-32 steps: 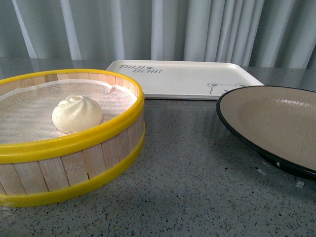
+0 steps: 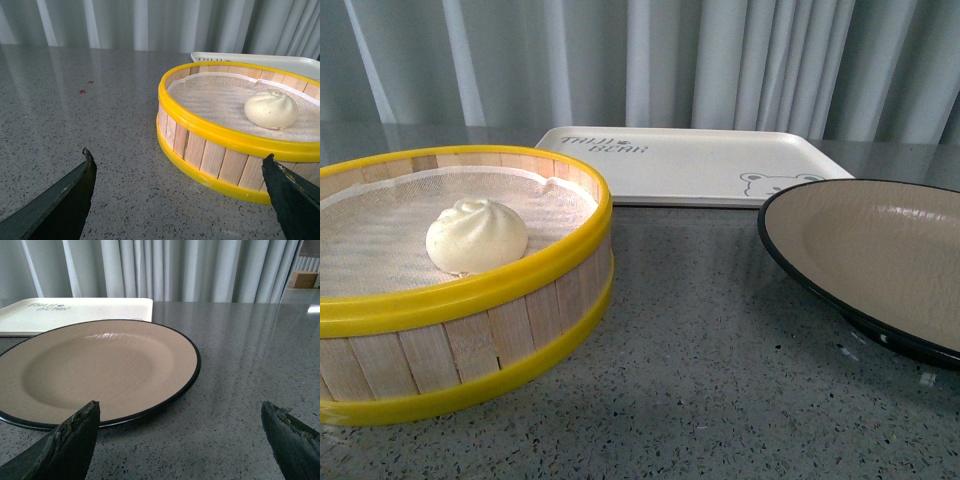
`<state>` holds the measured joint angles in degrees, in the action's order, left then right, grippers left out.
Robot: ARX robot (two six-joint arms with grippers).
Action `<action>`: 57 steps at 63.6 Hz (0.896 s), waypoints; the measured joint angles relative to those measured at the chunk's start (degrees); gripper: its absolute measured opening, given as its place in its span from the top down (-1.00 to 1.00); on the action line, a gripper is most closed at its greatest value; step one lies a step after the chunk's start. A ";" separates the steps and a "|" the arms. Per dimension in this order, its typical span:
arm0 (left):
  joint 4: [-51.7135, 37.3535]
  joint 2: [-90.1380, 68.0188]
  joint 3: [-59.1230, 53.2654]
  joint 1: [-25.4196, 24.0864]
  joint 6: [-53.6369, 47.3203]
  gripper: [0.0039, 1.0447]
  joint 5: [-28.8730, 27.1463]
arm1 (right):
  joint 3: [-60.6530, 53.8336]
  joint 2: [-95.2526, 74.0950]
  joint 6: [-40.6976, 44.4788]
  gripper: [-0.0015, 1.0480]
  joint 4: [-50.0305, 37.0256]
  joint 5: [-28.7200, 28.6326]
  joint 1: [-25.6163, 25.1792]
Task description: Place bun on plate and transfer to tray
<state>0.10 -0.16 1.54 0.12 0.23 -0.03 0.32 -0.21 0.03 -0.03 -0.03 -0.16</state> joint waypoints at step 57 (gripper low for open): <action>-0.24 -15.26 6.36 8.20 10.16 -0.88 -21.68 | 0.00 0.00 0.00 -0.83 0.00 0.00 0.00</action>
<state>-0.14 -15.42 7.90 8.32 10.39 -21.71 0.32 -0.21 0.03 -0.03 -0.03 -0.16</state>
